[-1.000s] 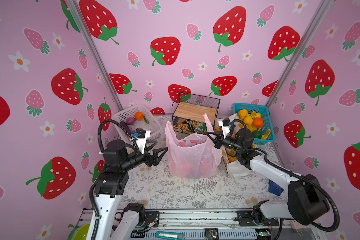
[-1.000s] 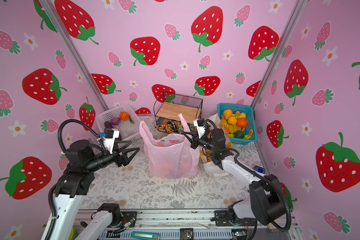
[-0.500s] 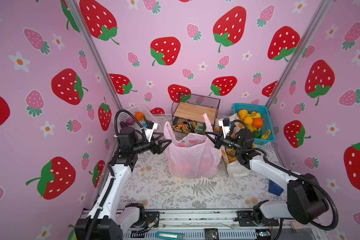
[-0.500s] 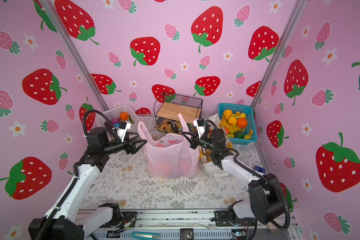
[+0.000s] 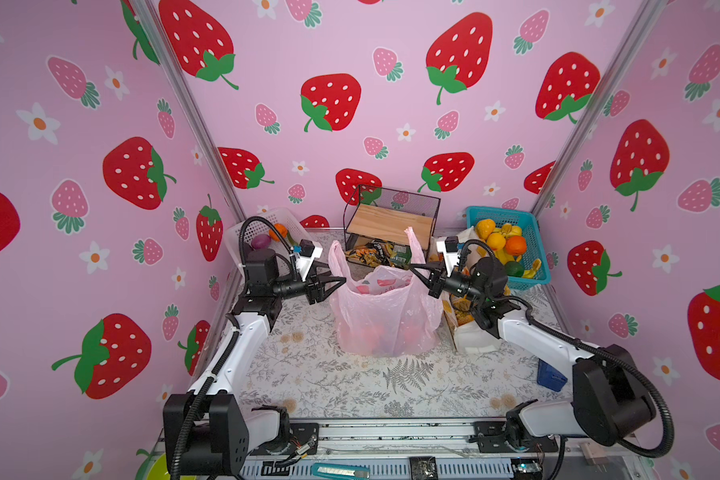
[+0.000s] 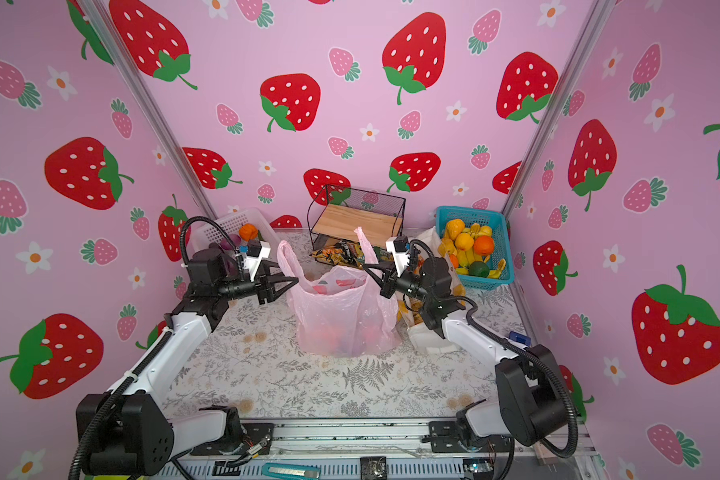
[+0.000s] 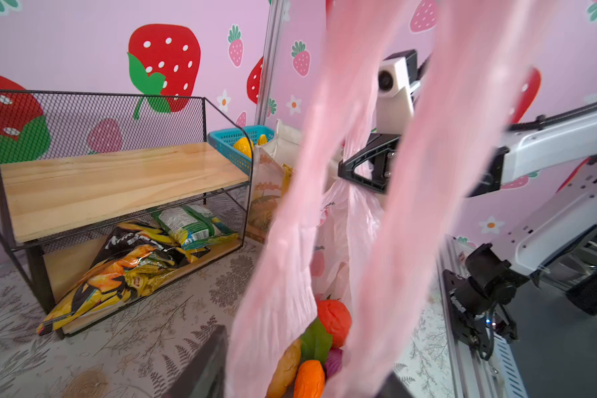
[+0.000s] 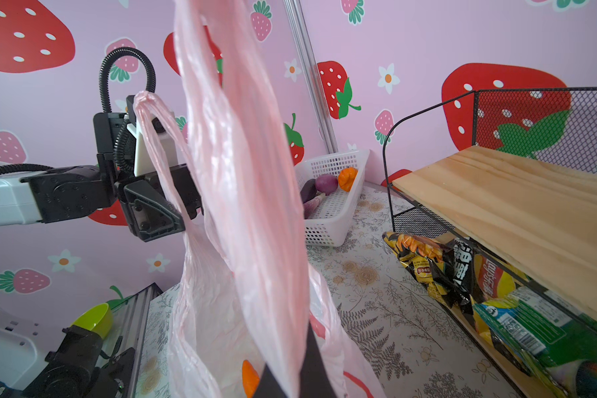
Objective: Place the mixed food into the grocery bags and tie them
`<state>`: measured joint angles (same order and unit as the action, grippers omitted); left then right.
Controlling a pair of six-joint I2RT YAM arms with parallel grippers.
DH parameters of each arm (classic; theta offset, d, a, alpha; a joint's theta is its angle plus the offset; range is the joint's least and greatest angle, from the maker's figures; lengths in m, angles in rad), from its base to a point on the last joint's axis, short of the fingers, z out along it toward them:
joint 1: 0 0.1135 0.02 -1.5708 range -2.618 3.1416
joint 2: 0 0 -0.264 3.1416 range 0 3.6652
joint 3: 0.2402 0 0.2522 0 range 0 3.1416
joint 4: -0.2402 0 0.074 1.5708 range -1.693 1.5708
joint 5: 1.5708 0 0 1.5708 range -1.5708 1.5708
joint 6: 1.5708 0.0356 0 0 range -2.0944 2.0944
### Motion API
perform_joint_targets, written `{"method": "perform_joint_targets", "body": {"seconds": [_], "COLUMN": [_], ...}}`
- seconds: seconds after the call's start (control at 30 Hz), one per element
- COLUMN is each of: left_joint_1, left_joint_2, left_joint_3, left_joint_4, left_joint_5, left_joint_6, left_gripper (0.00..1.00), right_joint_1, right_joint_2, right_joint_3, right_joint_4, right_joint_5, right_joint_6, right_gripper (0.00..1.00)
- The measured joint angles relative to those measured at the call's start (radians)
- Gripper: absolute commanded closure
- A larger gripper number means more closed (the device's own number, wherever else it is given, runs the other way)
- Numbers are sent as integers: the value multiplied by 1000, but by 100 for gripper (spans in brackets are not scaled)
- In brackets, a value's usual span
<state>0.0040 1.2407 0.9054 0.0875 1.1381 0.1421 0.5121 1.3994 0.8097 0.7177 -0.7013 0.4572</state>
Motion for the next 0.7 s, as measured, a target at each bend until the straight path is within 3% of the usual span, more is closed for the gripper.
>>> {"method": "perform_joint_targets", "body": {"seconds": [0.27, 0.4, 0.53, 0.7], "left_joint_1": [-16, -24, -14, 35], "left_joint_2": [47, 53, 53, 53], "left_joint_3": [0, 0, 1, 8], "left_joint_4": [58, 61, 31, -40], "left_joint_5": [32, 43, 63, 100], "left_joint_6": [-33, -27, 3, 43], "left_gripper": [73, 62, 45, 33], "right_joint_1": [0, 0, 0, 0], "right_joint_2": [9, 14, 14, 14], "right_joint_3": [0, 0, 0, 0], "right_joint_4": [8, 16, 21, 22], "right_joint_5": [-6, -6, -6, -7], "right_joint_6": [16, 19, 19, 19], "right_gripper": [100, 100, 100, 100]}}
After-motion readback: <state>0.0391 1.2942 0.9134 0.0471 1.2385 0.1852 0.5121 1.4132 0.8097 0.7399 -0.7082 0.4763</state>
